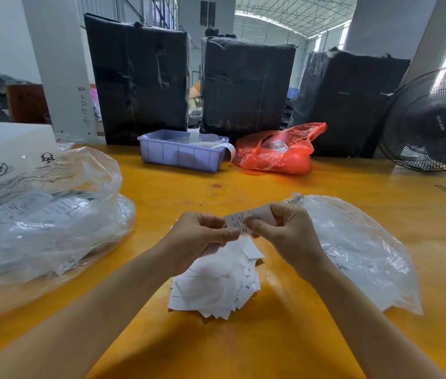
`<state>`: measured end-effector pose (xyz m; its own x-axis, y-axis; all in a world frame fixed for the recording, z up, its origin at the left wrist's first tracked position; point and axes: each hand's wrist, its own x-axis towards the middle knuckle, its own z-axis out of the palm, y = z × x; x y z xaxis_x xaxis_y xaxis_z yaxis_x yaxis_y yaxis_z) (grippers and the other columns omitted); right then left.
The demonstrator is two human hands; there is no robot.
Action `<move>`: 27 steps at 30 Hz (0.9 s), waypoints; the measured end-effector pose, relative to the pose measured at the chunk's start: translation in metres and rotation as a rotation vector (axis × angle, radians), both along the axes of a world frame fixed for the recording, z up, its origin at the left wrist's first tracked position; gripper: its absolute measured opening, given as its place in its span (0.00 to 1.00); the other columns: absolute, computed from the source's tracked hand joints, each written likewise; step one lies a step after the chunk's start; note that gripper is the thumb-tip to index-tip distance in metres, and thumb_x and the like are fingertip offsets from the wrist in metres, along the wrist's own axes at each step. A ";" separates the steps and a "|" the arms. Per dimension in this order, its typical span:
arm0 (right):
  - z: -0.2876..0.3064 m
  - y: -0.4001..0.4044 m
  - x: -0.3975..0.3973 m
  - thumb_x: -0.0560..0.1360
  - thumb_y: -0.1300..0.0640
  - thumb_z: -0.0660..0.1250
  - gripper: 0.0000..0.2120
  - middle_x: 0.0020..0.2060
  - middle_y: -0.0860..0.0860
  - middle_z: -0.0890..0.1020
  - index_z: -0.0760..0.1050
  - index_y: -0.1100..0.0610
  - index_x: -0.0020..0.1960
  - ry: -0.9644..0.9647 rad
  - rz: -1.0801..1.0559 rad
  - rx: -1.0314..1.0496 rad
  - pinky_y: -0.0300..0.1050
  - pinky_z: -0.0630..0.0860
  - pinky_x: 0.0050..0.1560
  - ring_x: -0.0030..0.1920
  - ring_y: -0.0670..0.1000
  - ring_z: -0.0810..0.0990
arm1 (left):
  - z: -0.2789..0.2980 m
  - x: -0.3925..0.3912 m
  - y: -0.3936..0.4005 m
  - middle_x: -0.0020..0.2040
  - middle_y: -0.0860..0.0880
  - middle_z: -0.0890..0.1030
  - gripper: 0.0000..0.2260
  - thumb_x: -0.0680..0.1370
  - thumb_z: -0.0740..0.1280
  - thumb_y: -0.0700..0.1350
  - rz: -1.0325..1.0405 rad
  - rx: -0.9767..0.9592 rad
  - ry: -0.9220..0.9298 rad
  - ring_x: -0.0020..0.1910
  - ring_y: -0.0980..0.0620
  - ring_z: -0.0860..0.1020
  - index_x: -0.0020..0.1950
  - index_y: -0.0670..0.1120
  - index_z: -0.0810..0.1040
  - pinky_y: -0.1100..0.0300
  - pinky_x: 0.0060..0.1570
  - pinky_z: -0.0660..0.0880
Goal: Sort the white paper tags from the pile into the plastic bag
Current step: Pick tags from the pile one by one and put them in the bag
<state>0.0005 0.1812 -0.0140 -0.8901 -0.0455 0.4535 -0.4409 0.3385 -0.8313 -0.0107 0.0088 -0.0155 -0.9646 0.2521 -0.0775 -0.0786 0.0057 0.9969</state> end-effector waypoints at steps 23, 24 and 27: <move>0.004 0.001 0.002 0.71 0.64 0.72 0.01 0.36 0.50 0.83 0.80 0.61 0.42 0.041 -0.043 -0.118 0.34 0.77 0.34 0.32 0.45 0.82 | 0.001 0.002 -0.001 0.39 0.43 0.85 0.15 0.64 0.77 0.37 0.063 -0.065 0.091 0.32 0.55 0.81 0.48 0.45 0.80 0.68 0.31 0.73; 0.004 0.001 0.002 0.71 0.64 0.72 0.02 0.36 0.50 0.83 0.80 0.62 0.42 0.040 -0.037 -0.109 0.33 0.77 0.34 0.32 0.44 0.82 | 0.001 0.002 -0.001 0.39 0.43 0.85 0.15 0.64 0.77 0.37 0.060 -0.061 0.089 0.31 0.55 0.81 0.48 0.45 0.79 0.68 0.30 0.74; 0.003 0.001 0.001 0.71 0.64 0.72 0.02 0.36 0.51 0.84 0.80 0.63 0.42 0.040 -0.034 -0.071 0.35 0.78 0.34 0.33 0.45 0.82 | 0.001 0.002 0.000 0.38 0.43 0.85 0.15 0.64 0.77 0.36 0.048 -0.040 0.085 0.31 0.55 0.81 0.48 0.44 0.79 0.68 0.28 0.73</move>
